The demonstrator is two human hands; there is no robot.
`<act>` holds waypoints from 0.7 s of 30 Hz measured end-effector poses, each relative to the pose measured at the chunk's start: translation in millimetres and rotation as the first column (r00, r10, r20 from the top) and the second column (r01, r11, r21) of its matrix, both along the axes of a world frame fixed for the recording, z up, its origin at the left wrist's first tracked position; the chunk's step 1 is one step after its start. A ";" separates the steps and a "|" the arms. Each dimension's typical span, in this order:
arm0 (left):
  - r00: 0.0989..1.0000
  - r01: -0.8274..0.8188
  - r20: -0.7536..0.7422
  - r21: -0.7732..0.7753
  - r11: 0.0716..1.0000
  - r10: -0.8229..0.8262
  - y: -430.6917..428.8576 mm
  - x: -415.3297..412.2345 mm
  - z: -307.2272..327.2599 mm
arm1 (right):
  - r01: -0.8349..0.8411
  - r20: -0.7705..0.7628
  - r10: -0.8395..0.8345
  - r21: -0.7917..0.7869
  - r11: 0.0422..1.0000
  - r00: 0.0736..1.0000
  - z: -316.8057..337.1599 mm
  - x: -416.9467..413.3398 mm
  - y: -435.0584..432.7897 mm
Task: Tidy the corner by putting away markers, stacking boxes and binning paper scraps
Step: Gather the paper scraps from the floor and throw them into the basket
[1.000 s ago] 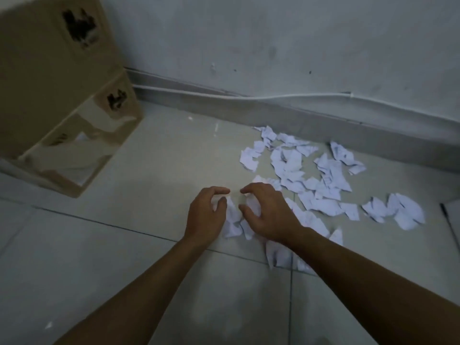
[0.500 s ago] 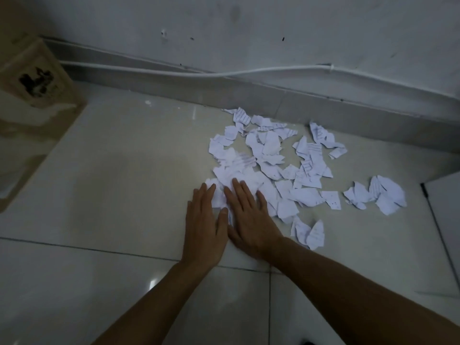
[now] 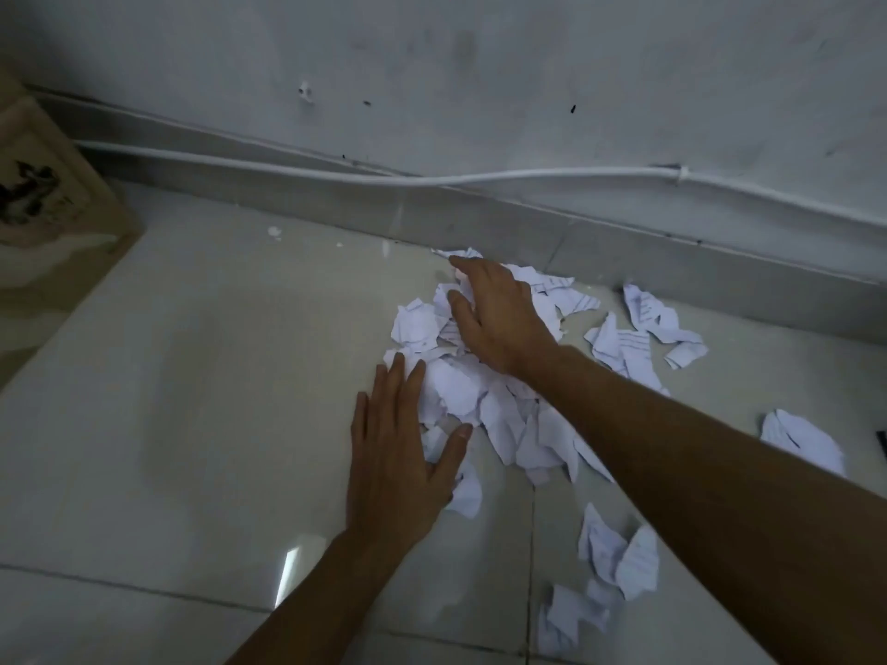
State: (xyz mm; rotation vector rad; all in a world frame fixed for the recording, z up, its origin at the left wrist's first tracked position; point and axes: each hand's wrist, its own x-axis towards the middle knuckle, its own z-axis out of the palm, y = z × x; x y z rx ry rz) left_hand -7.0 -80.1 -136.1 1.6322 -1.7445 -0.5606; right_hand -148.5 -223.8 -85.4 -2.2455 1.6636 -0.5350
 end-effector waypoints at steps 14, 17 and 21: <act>0.999 -0.014 0.047 0.023 1.000 0.013 -2.7 2.2 2.8 | -0.233 0.346 0.214 0.015 0.972 0.913 -41.8 13.5 72.2; 0.989 0.024 0.143 0.044 0.999 -0.031 -4.7 3.4 1.7 | -0.233 0.313 0.182 0.132 0.964 0.932 -27.4 7.7 77.7; 0.980 0.039 0.190 0.071 0.997 -0.052 -3.4 4.0 -1.4 | -0.178 0.280 0.191 -0.073 0.981 0.941 -10.6 -2.9 68.7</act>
